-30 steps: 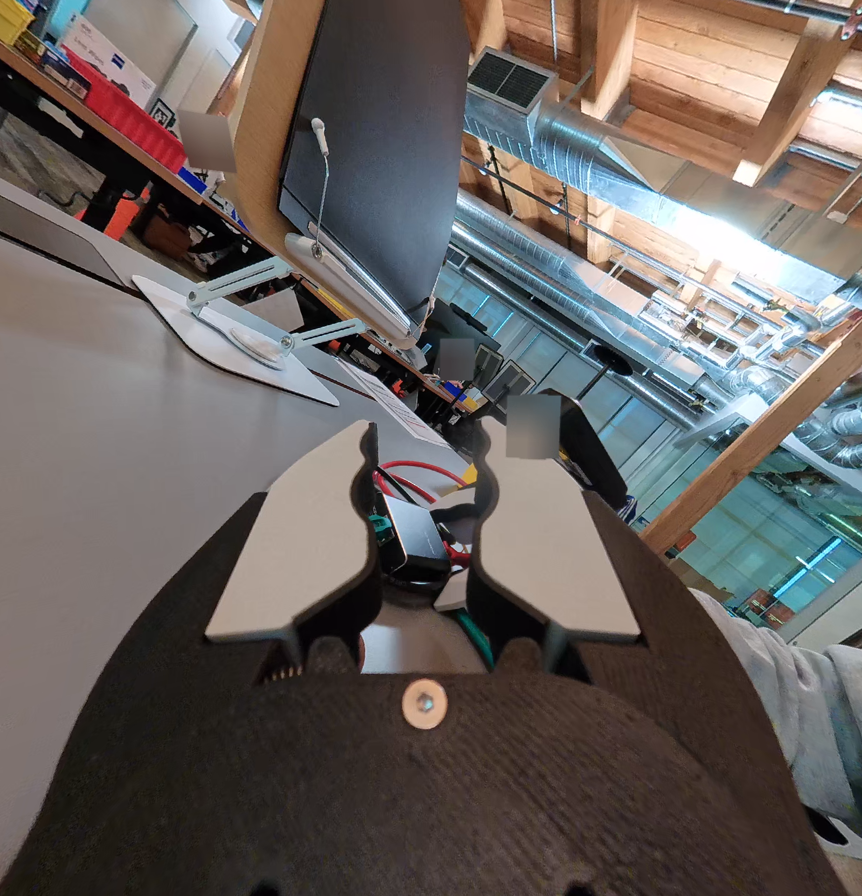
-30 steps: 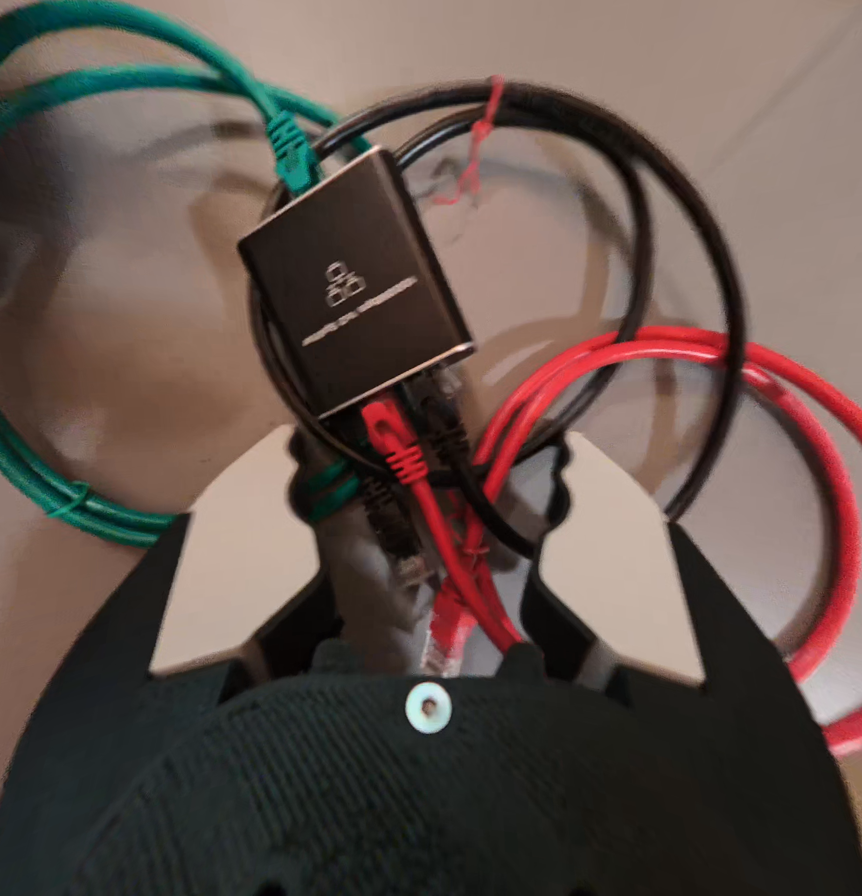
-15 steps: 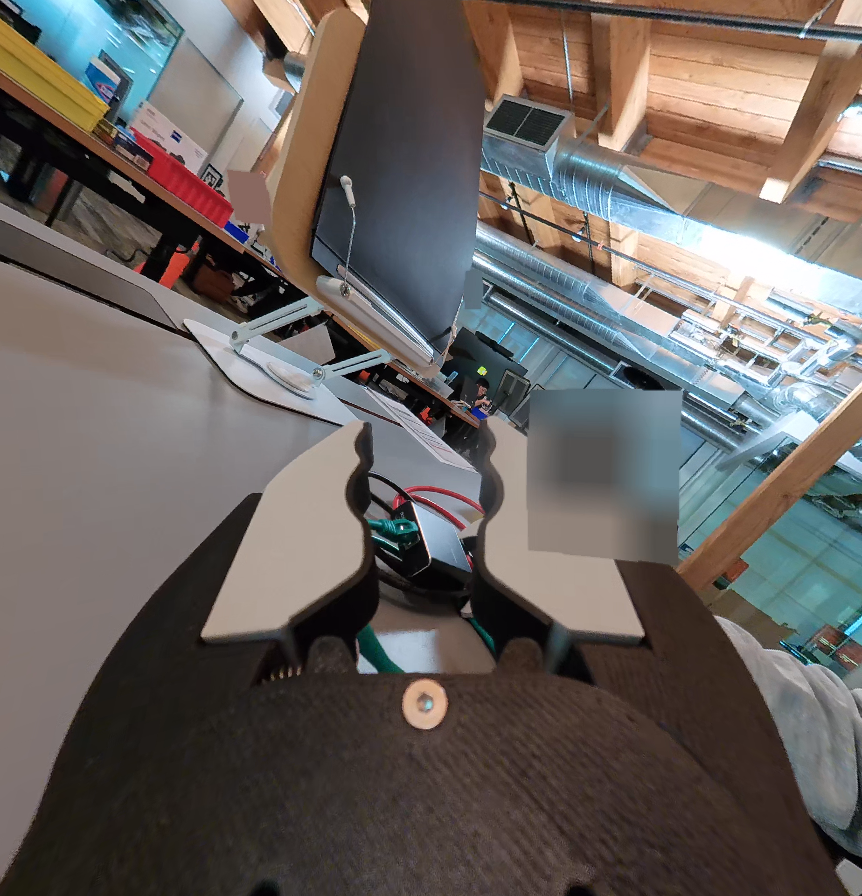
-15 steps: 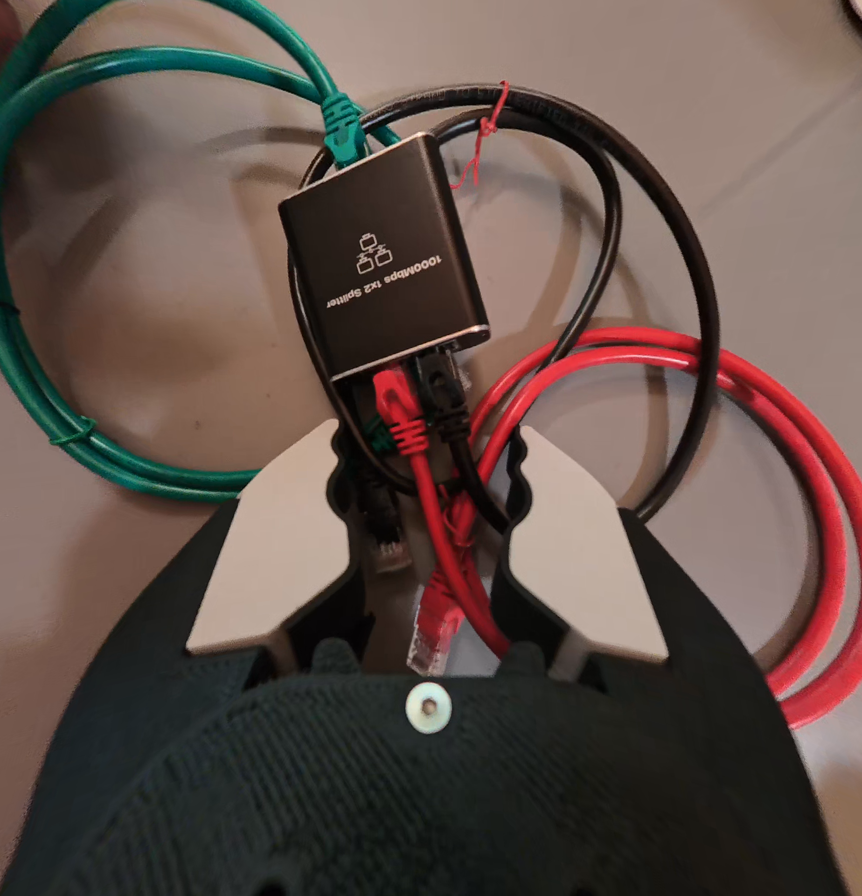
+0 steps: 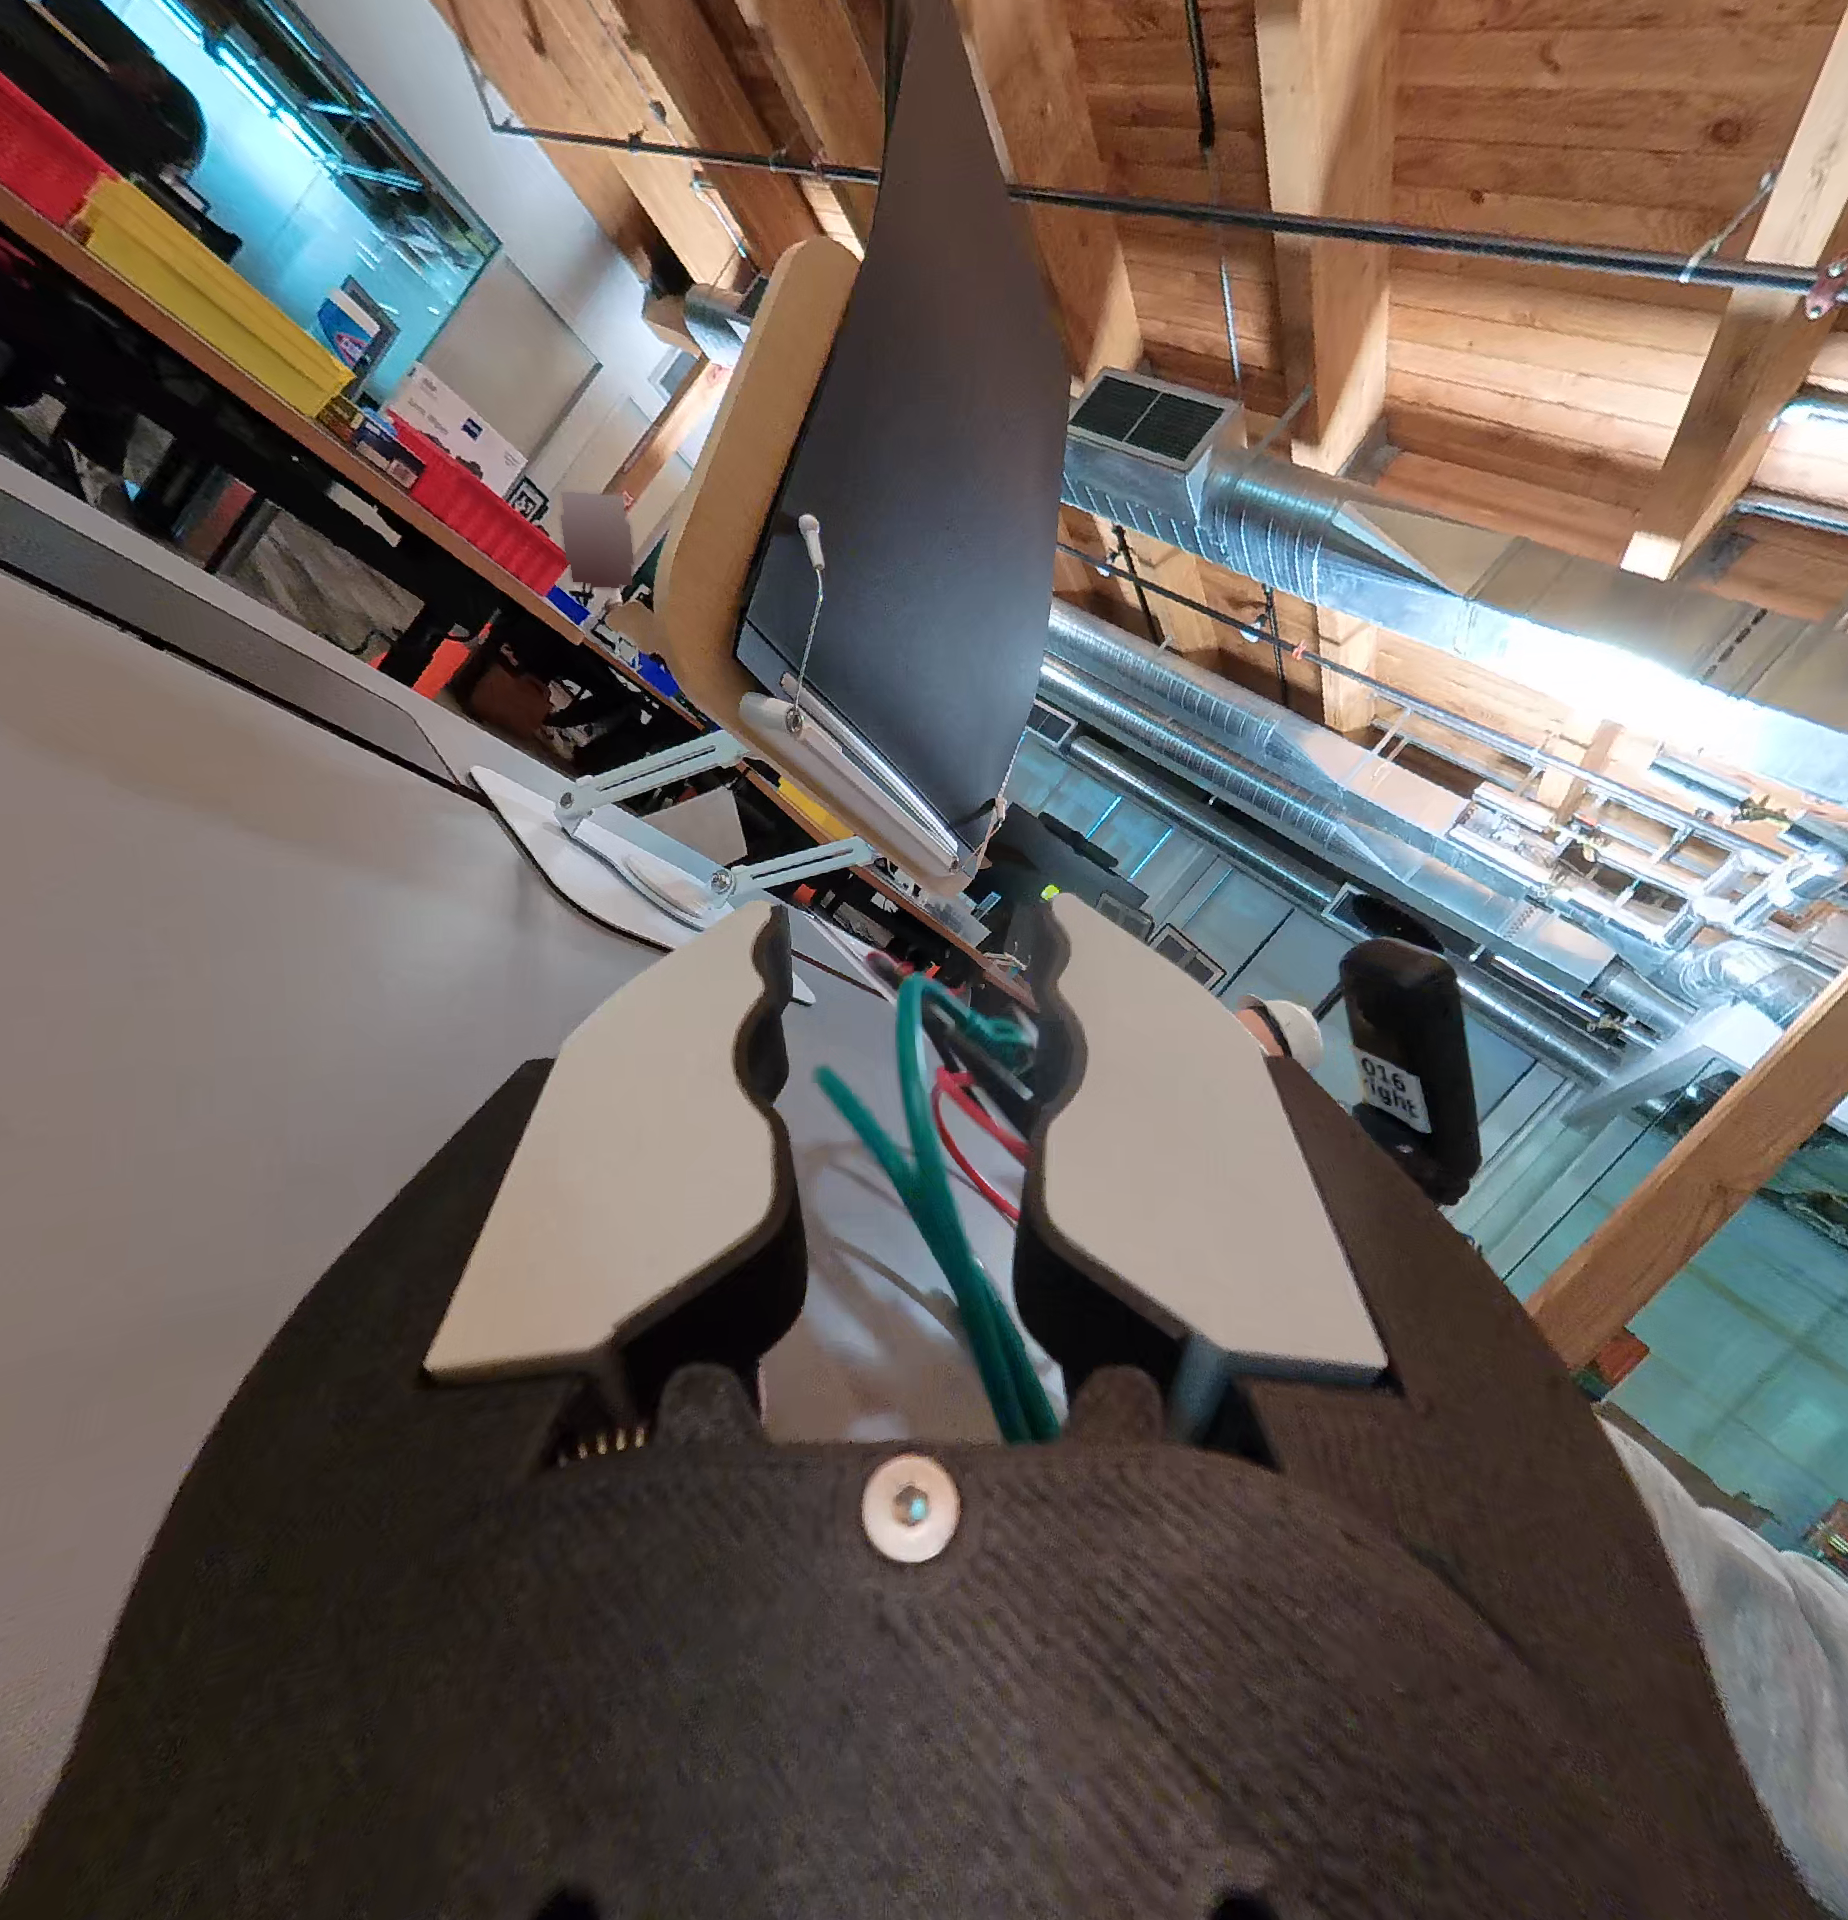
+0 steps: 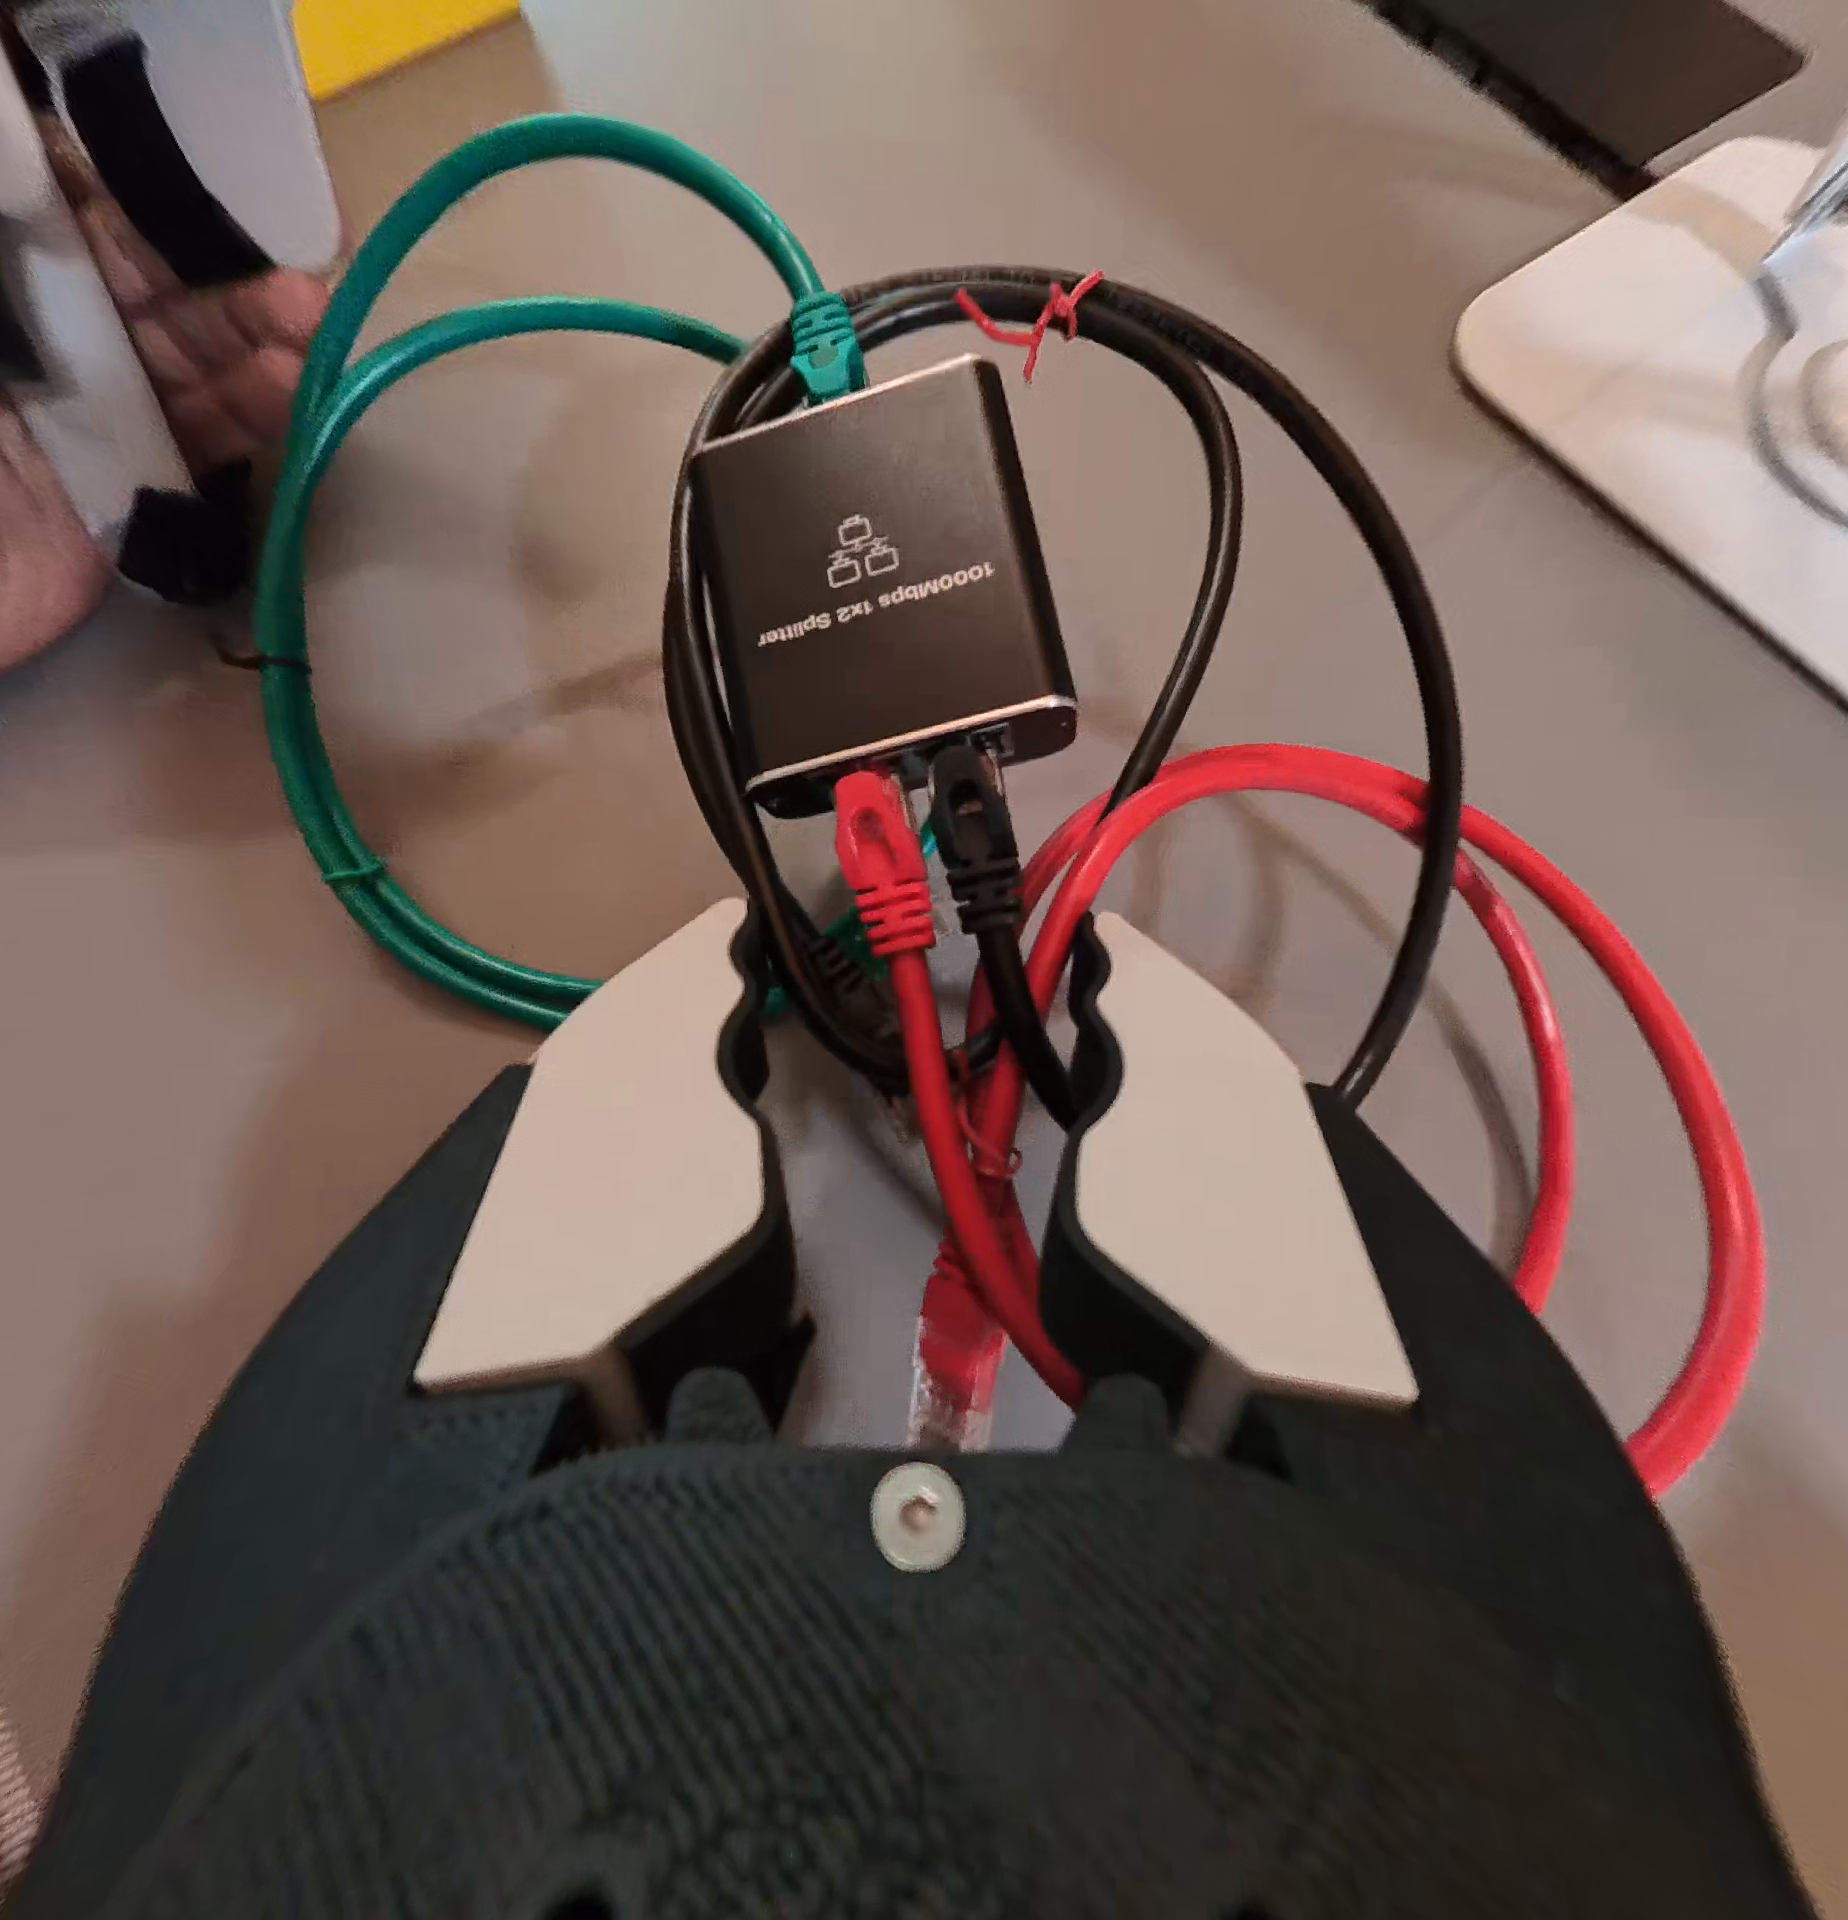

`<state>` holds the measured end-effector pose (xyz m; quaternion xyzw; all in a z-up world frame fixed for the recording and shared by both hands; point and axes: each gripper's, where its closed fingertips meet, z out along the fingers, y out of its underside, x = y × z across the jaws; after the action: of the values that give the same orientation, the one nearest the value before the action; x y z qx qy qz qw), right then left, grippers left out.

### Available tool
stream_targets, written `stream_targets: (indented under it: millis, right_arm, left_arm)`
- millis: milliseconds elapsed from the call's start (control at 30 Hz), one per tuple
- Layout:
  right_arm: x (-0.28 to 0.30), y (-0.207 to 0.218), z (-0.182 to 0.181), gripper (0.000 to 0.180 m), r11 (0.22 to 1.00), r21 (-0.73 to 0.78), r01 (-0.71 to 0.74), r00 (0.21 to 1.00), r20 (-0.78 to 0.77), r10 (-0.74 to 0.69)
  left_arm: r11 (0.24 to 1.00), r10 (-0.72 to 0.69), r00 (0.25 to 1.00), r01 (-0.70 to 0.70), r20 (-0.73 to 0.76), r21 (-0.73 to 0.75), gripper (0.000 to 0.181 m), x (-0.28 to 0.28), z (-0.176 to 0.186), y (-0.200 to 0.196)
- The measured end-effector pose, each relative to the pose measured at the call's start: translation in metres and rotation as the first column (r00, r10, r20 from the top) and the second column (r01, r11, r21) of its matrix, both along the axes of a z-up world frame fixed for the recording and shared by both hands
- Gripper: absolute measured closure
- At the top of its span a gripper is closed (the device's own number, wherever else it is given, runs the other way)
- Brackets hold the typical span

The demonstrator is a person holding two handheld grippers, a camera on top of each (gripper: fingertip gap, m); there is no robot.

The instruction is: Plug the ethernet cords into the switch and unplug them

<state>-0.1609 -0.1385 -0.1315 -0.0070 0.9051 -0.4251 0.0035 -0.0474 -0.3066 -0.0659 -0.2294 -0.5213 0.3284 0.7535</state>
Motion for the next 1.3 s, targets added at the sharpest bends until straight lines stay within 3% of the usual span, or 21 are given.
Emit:
stream_targets:
  millis: [200,433,600,733,867,1000,1067,1167,1233,1300]
  right_arm:
    - [-0.014,0.016,0.065,0.124,0.979,-0.201,0.043,0.999,0.016,-0.041]
    - [-0.037,0.063,0.154,0.124,0.907,-0.402,0.124,0.992,0.040,-0.118]
    - [-0.058,0.121,0.214,0.123,0.825,-0.524,0.213,0.975,0.063,-0.212]
    - [-0.080,0.190,0.243,0.123,0.753,-0.571,0.326,0.926,0.032,-0.377]
    - [-0.107,0.275,0.250,0.123,0.671,-0.556,0.491,0.779,-0.064,-0.624]
    - [-0.134,0.361,0.246,0.123,0.562,-0.515,0.647,0.500,-0.270,-0.823]
    - [-0.143,0.391,0.240,0.123,0.524,-0.490,0.697,0.366,-0.386,-0.847]
    - [-0.156,0.413,0.228,0.123,0.498,-0.444,0.745,0.233,-0.525,-0.818]
    - [-0.165,0.419,0.218,0.123,0.497,-0.409,0.765,0.183,-0.603,-0.776]
    - [-0.173,0.417,0.203,0.123,0.530,-0.358,0.769,0.188,-0.665,-0.723]
  left_arm:
    - [1.000,-0.016,1.000,0.015,0.002,0.009,0.135,-0.002,-0.001,0.001]
    - [1.000,-0.026,1.000,0.026,0.002,0.016,0.135,-0.002,-0.002,0.002]
    - [0.999,-0.040,0.999,0.040,0.012,0.011,0.134,-0.004,-0.003,0.005]
    - [0.999,-0.051,0.998,0.051,0.022,0.006,0.134,-0.005,-0.004,0.007]
    - [0.998,-0.057,0.998,0.057,0.025,0.006,0.134,-0.005,-0.004,0.008]
    - [0.998,-0.058,0.998,0.058,0.029,0.005,0.134,-0.006,-0.004,0.009]
    - [0.998,-0.058,0.998,0.058,0.030,0.005,0.133,-0.006,-0.005,0.009]
    - [0.998,-0.056,0.998,0.055,0.030,0.008,0.133,-0.005,-0.005,0.009]
    - [0.998,-0.055,0.998,0.055,0.029,0.011,0.133,-0.004,-0.005,0.009]
    - [0.998,-0.054,0.998,0.054,0.028,0.014,0.132,-0.003,-0.005,0.009]
